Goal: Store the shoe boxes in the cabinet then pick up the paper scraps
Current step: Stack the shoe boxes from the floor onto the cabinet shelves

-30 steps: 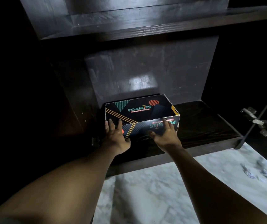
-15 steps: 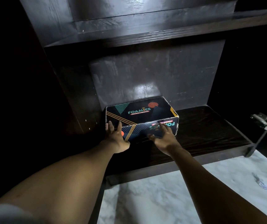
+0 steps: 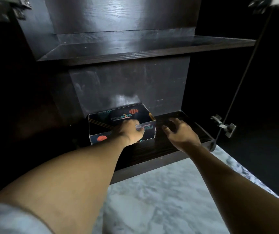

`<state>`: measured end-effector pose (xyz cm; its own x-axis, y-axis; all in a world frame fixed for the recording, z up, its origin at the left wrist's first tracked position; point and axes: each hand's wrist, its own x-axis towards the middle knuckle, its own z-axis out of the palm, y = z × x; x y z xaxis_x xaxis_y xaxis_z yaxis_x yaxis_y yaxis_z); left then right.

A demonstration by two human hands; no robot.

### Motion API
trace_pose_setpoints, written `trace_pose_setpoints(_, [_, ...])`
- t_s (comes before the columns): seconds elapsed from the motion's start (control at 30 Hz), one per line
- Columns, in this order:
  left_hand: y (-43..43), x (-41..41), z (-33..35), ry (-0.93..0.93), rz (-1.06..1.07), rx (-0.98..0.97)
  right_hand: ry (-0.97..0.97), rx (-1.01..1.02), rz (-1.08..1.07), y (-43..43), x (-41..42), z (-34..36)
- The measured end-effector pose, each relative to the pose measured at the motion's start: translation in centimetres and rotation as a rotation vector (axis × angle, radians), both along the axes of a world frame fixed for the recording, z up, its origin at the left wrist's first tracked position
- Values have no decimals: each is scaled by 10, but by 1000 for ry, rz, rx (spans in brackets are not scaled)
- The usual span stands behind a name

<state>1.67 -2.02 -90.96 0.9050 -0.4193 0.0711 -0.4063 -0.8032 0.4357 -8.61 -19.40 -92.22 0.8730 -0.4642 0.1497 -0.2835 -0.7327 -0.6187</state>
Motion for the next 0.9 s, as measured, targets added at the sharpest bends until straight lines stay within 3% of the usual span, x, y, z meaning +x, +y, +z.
trace_pose_setpoints(0.3, [-96, -98, 13, 119, -343, -76, 58, -72, -369, -43, -176, 39])
trace_pose_setpoints(0.53, [-159, -225, 22, 246, -664, -166, 63, -21, -762, -33, -369, 17])
trace_pose_setpoints(0.67, [-183, -300, 16, 254, -819, -118, 93, -5, -976, -23, -461, -9])
trace_pose_setpoints(0.9, [-195, -414, -46, 483, -963, 7, 274, 17, -1275, 13, -554, -48])
